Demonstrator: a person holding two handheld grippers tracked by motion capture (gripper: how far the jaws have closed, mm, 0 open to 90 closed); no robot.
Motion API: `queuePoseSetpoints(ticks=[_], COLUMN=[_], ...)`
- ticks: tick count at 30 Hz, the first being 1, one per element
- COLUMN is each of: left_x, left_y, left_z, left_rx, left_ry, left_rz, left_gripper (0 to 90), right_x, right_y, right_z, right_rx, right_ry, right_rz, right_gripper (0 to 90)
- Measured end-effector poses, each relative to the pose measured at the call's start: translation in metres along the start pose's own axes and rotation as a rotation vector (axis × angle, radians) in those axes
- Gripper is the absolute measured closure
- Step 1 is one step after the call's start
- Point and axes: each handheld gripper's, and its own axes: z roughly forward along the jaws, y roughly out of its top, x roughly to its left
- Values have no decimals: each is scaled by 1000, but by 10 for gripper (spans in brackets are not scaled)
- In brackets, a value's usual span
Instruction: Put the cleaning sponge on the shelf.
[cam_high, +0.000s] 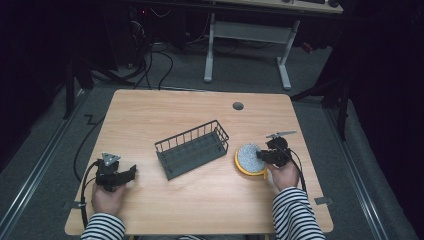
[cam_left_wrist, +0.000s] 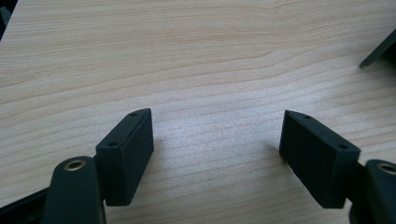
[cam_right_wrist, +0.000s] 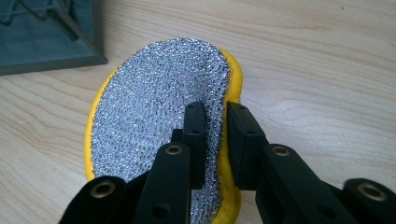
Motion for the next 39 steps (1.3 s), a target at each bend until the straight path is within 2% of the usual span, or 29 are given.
queuePoseSetpoints(ticks=[6, 11, 18, 22, 24, 27, 36, 39], left_x=[1, 0, -1, -1, -1, -1, -1, -1], left_y=[0, 0, 0, 0, 0, 0, 0, 0], left_z=[0, 0, 0, 0, 0, 0, 0, 0], left_rx=[0, 3, 3, 3, 2, 3, 3, 3], left_ry=[-5, 4, 2, 3, 4, 4, 4, 4], left_rz=[-3, 7, 7, 9, 8, 6, 5, 5], left_gripper=[266, 263, 259, 257, 257, 258, 262, 261], right_x=[1, -1, -3, -3, -2, 3, 13, 19], right_y=[3, 3, 6, 15, 22, 30, 46, 52], right_z=[-7, -13, -25, -35, -41, -47, -48, -51], right_rx=[-36, -42, -63, -96, -115, -131, -156, -170], right_ry=[31, 49, 53, 57, 57, 77, 129, 136], right_rz=[-18, -20, -43, -51, -69, -78, -98, -126], right_gripper=[789, 786, 782, 782, 782, 782, 782, 783])
